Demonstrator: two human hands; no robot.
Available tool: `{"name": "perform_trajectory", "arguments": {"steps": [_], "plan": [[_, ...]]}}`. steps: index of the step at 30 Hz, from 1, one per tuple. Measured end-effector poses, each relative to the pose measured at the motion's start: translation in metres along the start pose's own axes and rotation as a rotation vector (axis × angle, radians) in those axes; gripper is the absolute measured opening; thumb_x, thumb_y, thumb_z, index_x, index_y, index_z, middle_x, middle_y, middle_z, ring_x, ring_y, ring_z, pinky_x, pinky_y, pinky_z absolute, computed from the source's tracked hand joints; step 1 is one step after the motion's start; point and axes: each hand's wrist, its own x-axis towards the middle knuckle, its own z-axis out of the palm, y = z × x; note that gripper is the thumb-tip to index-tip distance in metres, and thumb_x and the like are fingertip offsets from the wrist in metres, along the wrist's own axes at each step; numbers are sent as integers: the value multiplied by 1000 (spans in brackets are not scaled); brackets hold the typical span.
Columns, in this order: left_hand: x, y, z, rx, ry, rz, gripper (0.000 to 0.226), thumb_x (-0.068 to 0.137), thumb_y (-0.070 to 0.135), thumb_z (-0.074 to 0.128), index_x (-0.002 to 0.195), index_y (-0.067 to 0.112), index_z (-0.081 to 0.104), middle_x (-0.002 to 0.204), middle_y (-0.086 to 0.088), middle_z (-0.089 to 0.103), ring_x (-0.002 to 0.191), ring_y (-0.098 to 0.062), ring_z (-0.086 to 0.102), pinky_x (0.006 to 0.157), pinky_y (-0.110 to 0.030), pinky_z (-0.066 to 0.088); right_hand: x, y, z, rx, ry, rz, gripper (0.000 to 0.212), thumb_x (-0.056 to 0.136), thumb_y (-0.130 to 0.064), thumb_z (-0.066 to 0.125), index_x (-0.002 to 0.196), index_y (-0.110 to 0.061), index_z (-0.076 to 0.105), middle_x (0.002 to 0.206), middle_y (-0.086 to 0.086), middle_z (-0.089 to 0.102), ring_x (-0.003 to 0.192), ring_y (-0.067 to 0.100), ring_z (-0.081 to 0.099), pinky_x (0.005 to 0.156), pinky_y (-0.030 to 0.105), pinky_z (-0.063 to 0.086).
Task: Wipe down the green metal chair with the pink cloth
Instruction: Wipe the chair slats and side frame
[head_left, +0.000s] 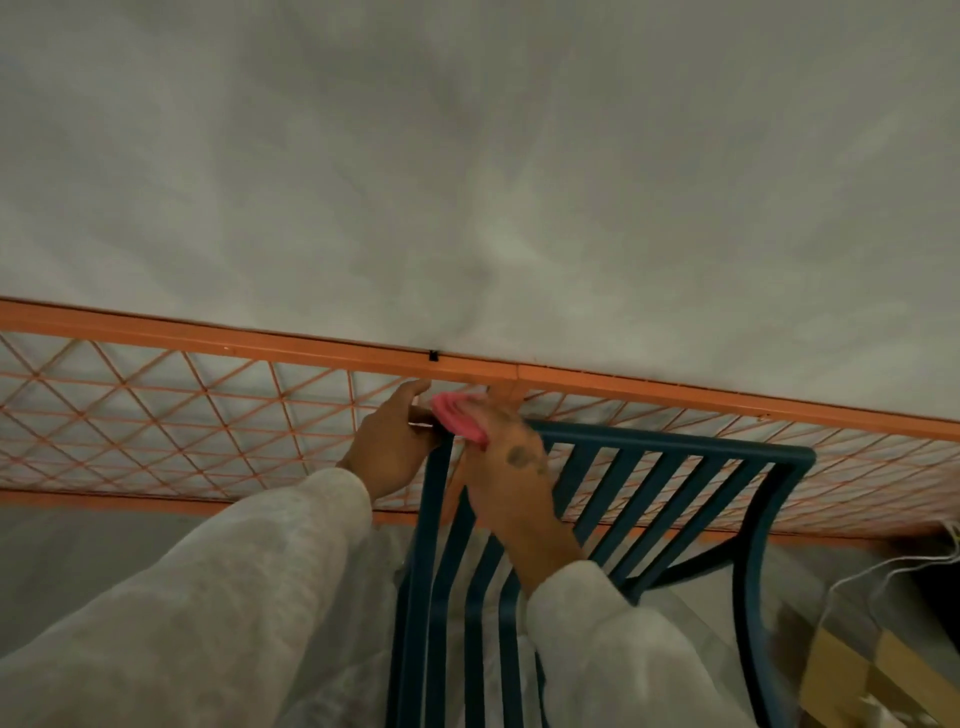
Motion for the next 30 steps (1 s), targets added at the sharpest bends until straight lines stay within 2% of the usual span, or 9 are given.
{"name": "perform_trajectory", "arguments": {"steps": [2,5,9,12,14,16,21,25,30], "plan": [[1,1,0,40,7,-4,61,86,17,68,140,24,40,114,0,63,102,-18,63,97,-36,48,-3,17,15,-189,23,-147,53,80,15,62,125,-11,65,131,8,62,117,27,60,107,32,40],[4,2,-1,86,4,17,48,86,16,67,131,20,52,123,0,64,106,-13,60,93,-29,48,0,40,5,-178,-11,-165,56,82,16,58,130,-14,60,134,5,59,123,30,57,102,50,48],[-1,5,-5,130,-27,62,39,89,8,61,125,23,58,110,8,62,97,-7,58,70,-7,37,-4,59,-38,-121,61,46,56,89,16,46,133,-19,55,139,-8,47,134,16,45,114,34,37],[-8,12,-9,130,-63,82,40,89,11,61,126,24,58,116,7,63,100,-8,60,83,-16,45,-7,62,-65,-63,119,223,52,93,11,42,132,-19,57,135,1,57,119,14,58,100,24,48],[-14,17,-11,136,-50,85,40,90,15,61,129,25,56,126,5,60,112,-11,57,94,-23,42,-10,55,-75,98,130,364,44,98,1,43,125,-29,60,105,1,70,82,7,67,64,10,52],[-25,25,-10,116,3,107,37,92,16,58,128,26,57,126,7,56,118,-8,51,94,-21,37,-18,44,-85,230,154,407,33,100,-10,50,117,-36,62,75,3,69,55,11,62,48,16,50],[-70,57,11,5,-43,149,27,92,20,59,118,28,63,115,12,65,104,-1,59,92,-22,46,-55,12,-115,787,184,449,36,91,-9,65,125,-21,65,111,6,72,99,23,70,88,38,55],[-115,93,38,-200,-232,31,26,89,38,61,114,33,64,116,11,66,106,-6,63,94,-31,51,-96,-15,-142,1291,10,515,33,93,-10,60,126,-11,63,107,21,69,89,29,67,85,41,52],[-195,141,75,-588,-463,-75,30,90,40,59,103,16,70,93,-3,73,86,-16,71,89,-41,52,-169,-17,-179,1566,-68,539,36,94,-26,57,122,-4,67,106,21,68,80,27,64,76,38,54]]}}
